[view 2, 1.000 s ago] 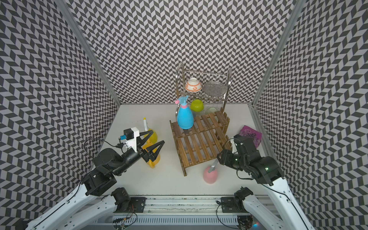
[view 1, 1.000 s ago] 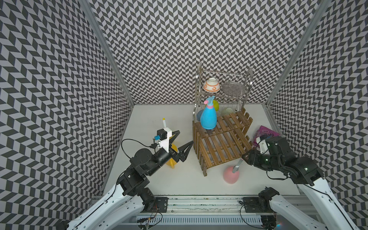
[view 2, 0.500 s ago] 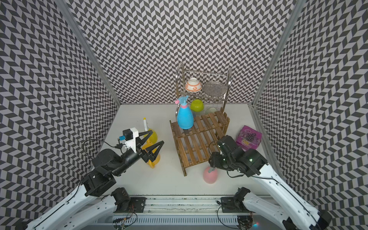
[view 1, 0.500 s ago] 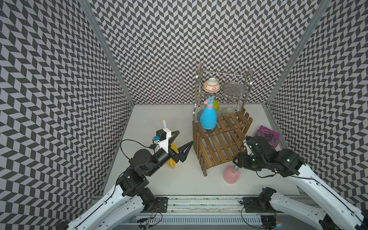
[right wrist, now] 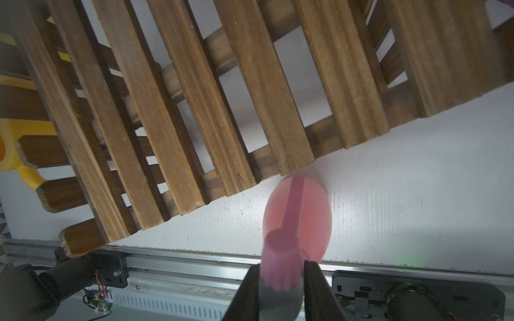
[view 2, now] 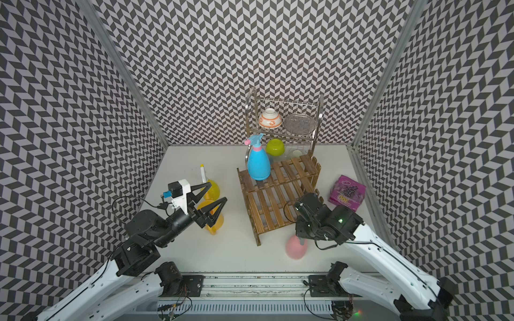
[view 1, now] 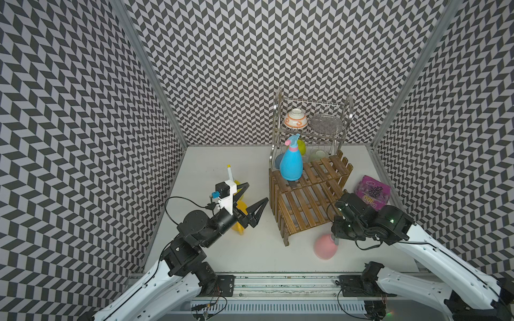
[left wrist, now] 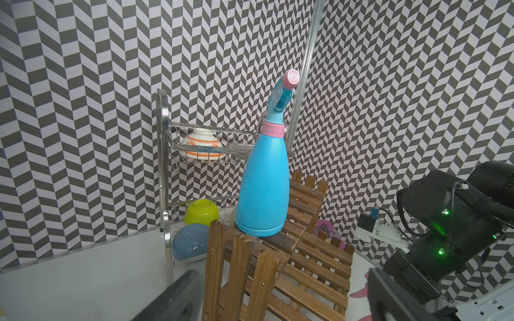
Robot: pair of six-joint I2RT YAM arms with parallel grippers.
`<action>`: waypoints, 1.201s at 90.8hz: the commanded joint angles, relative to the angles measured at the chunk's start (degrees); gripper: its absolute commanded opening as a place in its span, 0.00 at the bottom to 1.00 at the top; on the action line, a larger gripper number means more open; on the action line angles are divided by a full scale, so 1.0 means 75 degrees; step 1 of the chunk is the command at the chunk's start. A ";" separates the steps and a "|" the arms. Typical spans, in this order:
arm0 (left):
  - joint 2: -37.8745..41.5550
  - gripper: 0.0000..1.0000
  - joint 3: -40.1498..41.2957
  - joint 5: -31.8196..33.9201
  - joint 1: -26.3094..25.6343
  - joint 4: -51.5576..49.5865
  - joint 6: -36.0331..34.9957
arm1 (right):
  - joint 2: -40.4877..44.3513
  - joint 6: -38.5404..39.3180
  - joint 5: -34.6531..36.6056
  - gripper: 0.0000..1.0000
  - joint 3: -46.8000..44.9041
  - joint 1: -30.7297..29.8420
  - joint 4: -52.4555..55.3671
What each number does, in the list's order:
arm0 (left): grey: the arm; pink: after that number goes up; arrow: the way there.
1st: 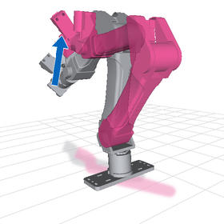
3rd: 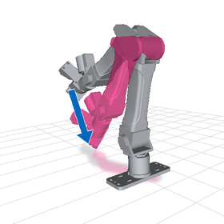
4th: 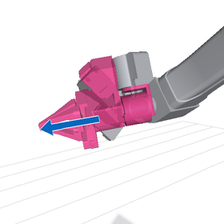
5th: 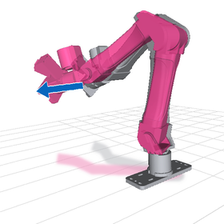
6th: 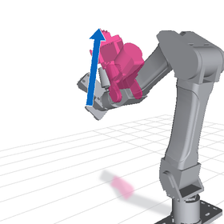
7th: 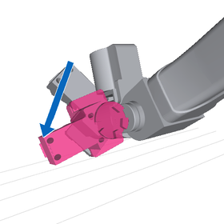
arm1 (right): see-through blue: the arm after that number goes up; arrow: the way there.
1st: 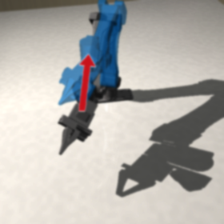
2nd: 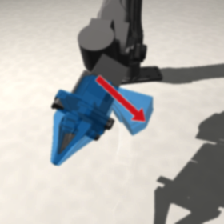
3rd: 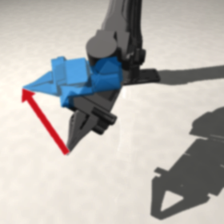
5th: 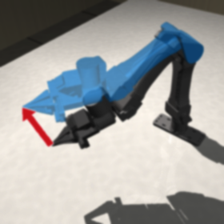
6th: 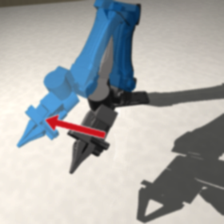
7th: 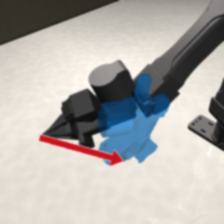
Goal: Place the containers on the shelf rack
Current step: 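Pick up a container from the center of the board.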
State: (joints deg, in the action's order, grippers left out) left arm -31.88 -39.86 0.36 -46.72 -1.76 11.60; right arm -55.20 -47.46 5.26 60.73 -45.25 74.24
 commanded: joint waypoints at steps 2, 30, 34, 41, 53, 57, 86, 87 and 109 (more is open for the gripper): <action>0.0003 0.94 0.0050 0.0052 0.0031 0.0145 -0.0110 | 0.0060 0.0284 0.0283 0.23 0.0195 -0.0048 0.0199; 0.0081 0.94 0.0013 0.0148 0.0035 -0.0017 -0.0288 | 0.0060 0.1371 0.0216 0.07 0.0744 -0.0042 0.0215; 0.0107 0.94 -0.0031 0.0153 0.0038 -0.0070 -0.0399 | 0.0043 0.1631 0.0112 0.06 0.0891 -0.0048 0.0201; 0.0164 0.94 -0.0110 0.0110 0.0030 -0.0168 -0.0651 | 0.0022 0.2245 -0.0385 0.05 0.1161 -0.0045 0.0194; 0.0216 0.95 -0.0249 -0.0420 0.0039 -0.0276 -0.1422 | 0.0070 0.3384 -0.1613 0.01 0.1429 -0.0048 0.0198; 0.0205 0.95 -0.0321 -0.0801 0.0038 -0.0361 -0.1755 | 0.0102 0.3691 -0.2031 0.00 0.1457 -0.0047 0.0208; -0.0148 0.96 -0.0711 -0.3380 0.0039 -0.0859 -0.3453 | 0.0499 0.5975 -0.3864 0.00 0.2357 -0.0058 -0.0437; -0.0152 0.96 -0.0710 -0.3478 0.0040 -0.0857 -0.3490 | 0.0543 0.5999 -0.3935 0.00 0.2351 -0.0059 -0.0550; -0.0325 0.95 -0.0853 -0.4548 0.0035 -0.0876 -0.3830 | 0.0937 0.6977 -0.5346 0.00 0.1860 -0.0060 -0.2242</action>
State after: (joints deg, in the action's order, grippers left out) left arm -33.87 -43.44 -27.68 -46.72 -7.51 -15.05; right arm -47.88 -1.37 -27.86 75.61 -45.36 66.41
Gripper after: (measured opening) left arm 0.955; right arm 0.164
